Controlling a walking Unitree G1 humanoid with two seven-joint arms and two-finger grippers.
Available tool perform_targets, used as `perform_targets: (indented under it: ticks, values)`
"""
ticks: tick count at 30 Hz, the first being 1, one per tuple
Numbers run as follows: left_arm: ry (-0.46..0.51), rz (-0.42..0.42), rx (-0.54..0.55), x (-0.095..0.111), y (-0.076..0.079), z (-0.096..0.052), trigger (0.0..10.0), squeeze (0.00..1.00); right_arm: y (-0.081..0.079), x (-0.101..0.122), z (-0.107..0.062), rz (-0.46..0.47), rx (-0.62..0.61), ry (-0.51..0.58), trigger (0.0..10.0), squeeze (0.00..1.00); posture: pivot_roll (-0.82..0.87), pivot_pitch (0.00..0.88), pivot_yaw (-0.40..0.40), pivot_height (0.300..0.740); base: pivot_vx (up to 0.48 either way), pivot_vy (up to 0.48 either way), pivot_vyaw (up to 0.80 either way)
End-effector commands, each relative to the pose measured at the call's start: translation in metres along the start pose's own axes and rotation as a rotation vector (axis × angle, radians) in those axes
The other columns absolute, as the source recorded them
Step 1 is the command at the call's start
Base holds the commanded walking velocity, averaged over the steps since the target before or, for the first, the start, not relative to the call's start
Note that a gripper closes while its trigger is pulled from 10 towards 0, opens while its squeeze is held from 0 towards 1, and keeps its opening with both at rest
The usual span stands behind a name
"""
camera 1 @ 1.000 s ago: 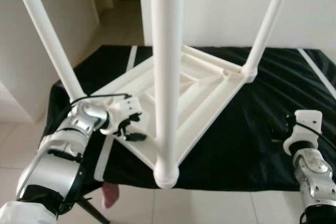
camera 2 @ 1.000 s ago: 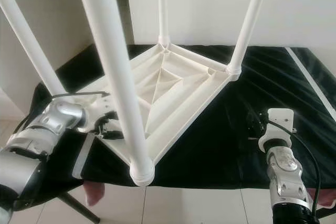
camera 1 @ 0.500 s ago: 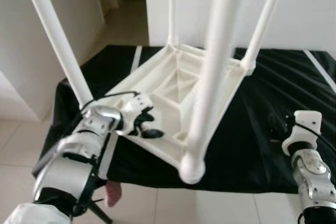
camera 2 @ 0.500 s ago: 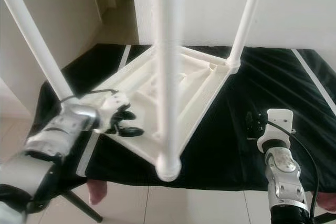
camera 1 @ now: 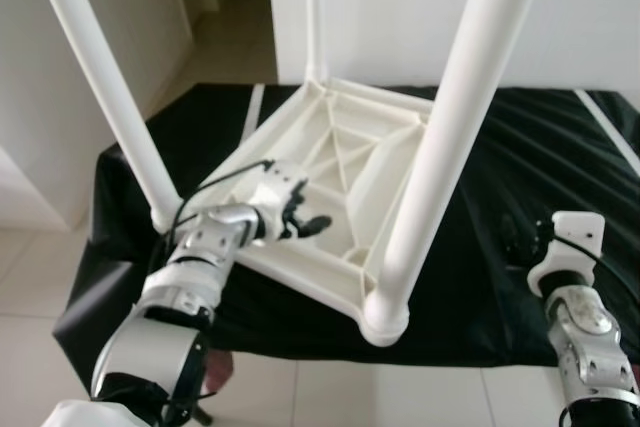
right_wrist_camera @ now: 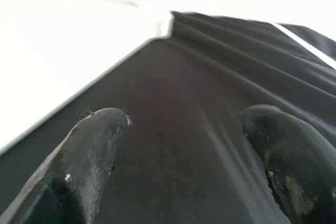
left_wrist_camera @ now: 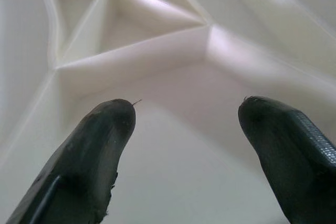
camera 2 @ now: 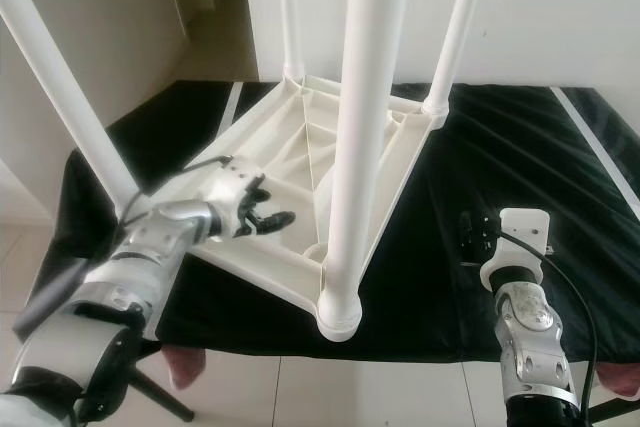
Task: Building children table
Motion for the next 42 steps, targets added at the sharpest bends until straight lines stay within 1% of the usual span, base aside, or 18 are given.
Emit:
perform_targets:
  ticks: [1, 2, 3, 4, 5, 7, 8, 11, 17, 19, 20, 23, 25, 26, 30, 32, 39, 42]
  values:
    - [-0.025, 0.056, -0.076, -0.002, -0.004, -0.014, 10.0, 0.00, 0.002, 0.002, -0.004, 0.002, 0.045, 0.008, 10.0, 0.00, -0.01, 0.000, 0.010, 0.740, 0.000, 0.000, 0.00]
    - [-0.026, 0.074, -0.105, -0.001, -0.010, -0.026, 10.0, 0.00, 0.002, 0.006, -0.007, -0.003, 0.079, 0.021, 10.0, 0.00, -0.01, 0.000, 0.006, 0.740, 0.000, 0.000, 0.00]
    - [-0.026, 0.074, -0.105, -0.001, -0.010, -0.026, 10.0, 0.00, 0.002, 0.006, -0.007, -0.003, 0.079, 0.021, 10.0, 0.00, -0.01, 0.000, 0.006, 0.740, 0.000, 0.000, 0.00]
    - [-0.022, 0.083, -0.128, 0.000, -0.014, -0.035, 10.0, 0.00, 0.003, 0.008, -0.009, -0.015, 0.099, 0.029, 10.0, 0.00, -0.01, 0.000, 0.006, 0.740, 0.000, 0.000, 0.00]
    - [-0.022, 0.083, -0.128, 0.000, -0.014, -0.035, 10.0, 0.00, 0.003, 0.008, -0.009, -0.015, 0.099, 0.029, 10.0, 0.00, -0.01, 0.000, 0.006, 0.740, 0.000, 0.000, 0.00]
    - [-0.017, 0.090, -0.147, 0.001, -0.021, -0.049, 10.0, 0.00, 0.004, 0.011, -0.011, -0.029, 0.115, 0.036, 10.0, 0.00, -0.01, 0.000, 0.005, 0.740, 0.000, 0.000, 0.00]
    - [-0.017, 0.090, -0.147, 0.001, -0.021, -0.049, 10.0, 0.00, 0.004, 0.011, -0.011, -0.029, 0.115, 0.036, 10.0, 0.00, -0.01, 0.000, 0.005, 0.740, 0.000, 0.000, 0.00]
    - [-0.015, 0.091, -0.147, -0.001, -0.032, -0.069, 10.0, 0.00, 0.007, 0.012, -0.010, -0.036, 0.102, 0.040, 10.0, 0.00, -0.01, 0.000, 0.008, 0.740, 0.000, 0.000, 0.00]
    - [-0.026, 0.078, -0.196, -0.013, -0.029, -0.085, 10.0, 0.00, 0.005, 0.011, -0.012, -0.031, 0.102, 0.039, 10.0, 0.00, -0.01, 0.000, 0.015, 0.740, 0.000, 0.000, 0.00]
    - [-0.026, 0.078, -0.196, -0.013, -0.029, -0.085, 10.0, 0.00, 0.005, 0.011, -0.012, -0.031, 0.102, 0.039, 10.0, 0.00, -0.01, 0.000, 0.015, 0.740, 0.000, 0.000, 0.00]
    - [-0.033, 0.069, -0.287, -0.024, -0.016, -0.092, 10.0, 0.00, 0.004, 0.010, -0.014, -0.027, 0.106, 0.034, 10.0, 0.00, -0.01, 0.000, 0.014, 0.740, 0.000, 0.000, 0.00]
    - [-0.033, 0.069, -0.287, -0.024, -0.016, -0.092, 10.0, 0.00, 0.004, 0.010, -0.014, -0.027, 0.106, 0.034, 10.0, 0.00, -0.01, 0.000, 0.014, 0.740, 0.000, 0.000, 0.00]
    - [-0.015, 0.047, -0.358, -0.027, -0.004, -0.095, 10.0, 0.00, 0.003, 0.009, -0.014, -0.026, 0.111, 0.029, 10.0, 0.00, -0.02, 0.000, 0.010, 0.740, 0.000, 0.000, 0.00]
    - [-0.015, 0.047, -0.358, -0.027, -0.004, -0.095, 10.0, 0.00, 0.003, 0.009, -0.014, -0.026, 0.111, 0.029, 10.0, 0.00, -0.02, 0.000, 0.010, 0.740, 0.000, 0.000, 0.00]
    - [-0.043, 0.013, -0.445, -0.043, 0.020, -0.086, 10.0, 0.00, 0.004, 0.011, -0.010, -0.045, 0.125, 0.031, 10.0, 0.00, -0.01, 0.000, 0.001, 0.740, 0.000, 0.000, 0.00]
    - [-0.054, 0.019, -0.453, -0.048, 0.026, -0.084, 10.0, 0.00, 0.005, 0.012, -0.010, -0.050, 0.127, 0.031, 10.0, 0.00, -0.01, 0.000, -0.004, 0.740, 0.000, 0.000, 0.00]
    - [-0.080, 0.054, -0.417, -0.057, 0.029, -0.078, 10.0, 0.00, 0.004, 0.012, -0.009, -0.051, 0.132, 0.032, 10.0, 0.00, -0.01, 0.000, -0.010, 0.740, 0.000, 0.000, 0.00]
    - [-0.122, 0.088, -0.355, -0.065, 0.028, -0.071, 10.0, 0.00, 0.001, 0.013, -0.008, -0.054, 0.142, 0.034, 10.0, 0.00, -0.01, 0.000, -0.013, 0.740, 0.000, 0.000, 0.00]
Point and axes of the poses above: a point about 5 cm out from each wrist's last joint towards the gripper, its own z axis pointing out of the wrist towards the gripper, its own x axis along the axis of the wrist's last joint, y = z × x, the point moved 2 cm from there along z, pointing out of the wrist towards the gripper, and after that the axes turned 13 degrees about -z, right-handed, at the moved point
